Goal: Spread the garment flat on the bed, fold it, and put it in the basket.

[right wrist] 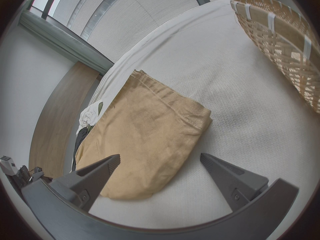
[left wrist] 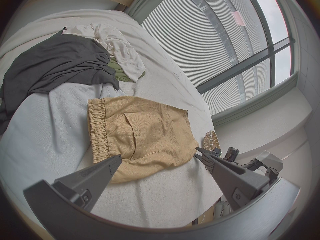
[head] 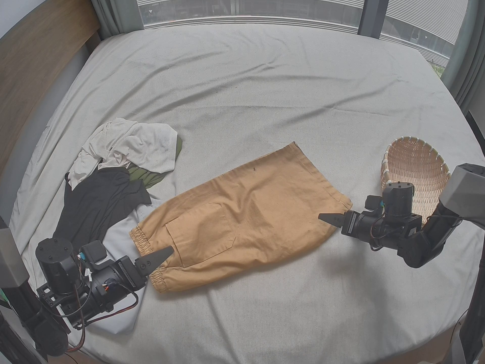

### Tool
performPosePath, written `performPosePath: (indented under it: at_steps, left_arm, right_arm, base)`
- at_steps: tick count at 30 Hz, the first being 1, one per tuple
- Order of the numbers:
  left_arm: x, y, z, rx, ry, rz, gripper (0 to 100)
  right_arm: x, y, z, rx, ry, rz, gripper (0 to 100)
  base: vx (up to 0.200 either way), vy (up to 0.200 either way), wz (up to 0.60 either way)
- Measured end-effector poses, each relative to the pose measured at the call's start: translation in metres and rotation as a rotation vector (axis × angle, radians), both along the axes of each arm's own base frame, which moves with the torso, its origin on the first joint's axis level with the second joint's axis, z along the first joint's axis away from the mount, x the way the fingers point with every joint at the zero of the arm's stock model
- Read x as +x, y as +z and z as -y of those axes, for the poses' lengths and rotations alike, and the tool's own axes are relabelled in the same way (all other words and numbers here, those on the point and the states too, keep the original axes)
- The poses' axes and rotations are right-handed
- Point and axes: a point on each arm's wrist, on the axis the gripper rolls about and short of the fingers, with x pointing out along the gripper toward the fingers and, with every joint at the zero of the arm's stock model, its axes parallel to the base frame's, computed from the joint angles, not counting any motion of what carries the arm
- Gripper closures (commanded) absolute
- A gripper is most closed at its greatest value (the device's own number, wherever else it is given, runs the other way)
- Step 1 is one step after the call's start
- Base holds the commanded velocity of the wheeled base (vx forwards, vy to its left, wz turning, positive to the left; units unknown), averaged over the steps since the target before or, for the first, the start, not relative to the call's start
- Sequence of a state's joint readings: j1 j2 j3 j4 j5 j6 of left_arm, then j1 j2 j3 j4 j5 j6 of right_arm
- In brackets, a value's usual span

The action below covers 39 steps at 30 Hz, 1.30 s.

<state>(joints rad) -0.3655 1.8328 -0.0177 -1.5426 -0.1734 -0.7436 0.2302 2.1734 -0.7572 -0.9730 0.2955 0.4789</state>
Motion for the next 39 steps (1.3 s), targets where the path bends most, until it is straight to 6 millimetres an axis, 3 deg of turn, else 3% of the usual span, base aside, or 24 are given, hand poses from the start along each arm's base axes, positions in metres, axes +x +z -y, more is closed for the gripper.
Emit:
performPosePath:
  at_steps: [11, 20, 29, 30, 39]
  left_arm:
    - [0.000, 0.000, -0.001, 0.003, 0.014, 0.002, 0]
    - [0.000, 0.000, -0.001, 0.004, 0.022, 0.003, 0]
    - [0.000, 0.000, -0.001, 0.005, 0.029, 0.004, 0]
    - [0.000, 0.000, -0.001, 0.005, 0.030, 0.004, 0]
    - [0.001, 0.000, -0.001, 0.007, 0.051, 0.003, 0]
  right_arm:
    - [0.022, 0.001, -0.008, 0.123, -0.040, 0.030, 0]
    - [0.029, -0.002, -0.016, 0.175, -0.025, 0.137, 0]
    - [0.029, -0.015, -0.024, 0.201, -0.016, 0.112, 0]
    - [0.029, -0.015, -0.024, 0.201, -0.017, 0.110, 100]
    - [0.023, -0.019, -0.023, 0.229, -0.014, 0.118, 100]
  base:
    - [0.000, 0.000, 0.00]
    - [0.000, 0.000, 0.00]
    - [0.000, 0.000, 0.00]
    - [0.000, 0.000, 0.00]
    - [0.000, 0.000, 0.00]
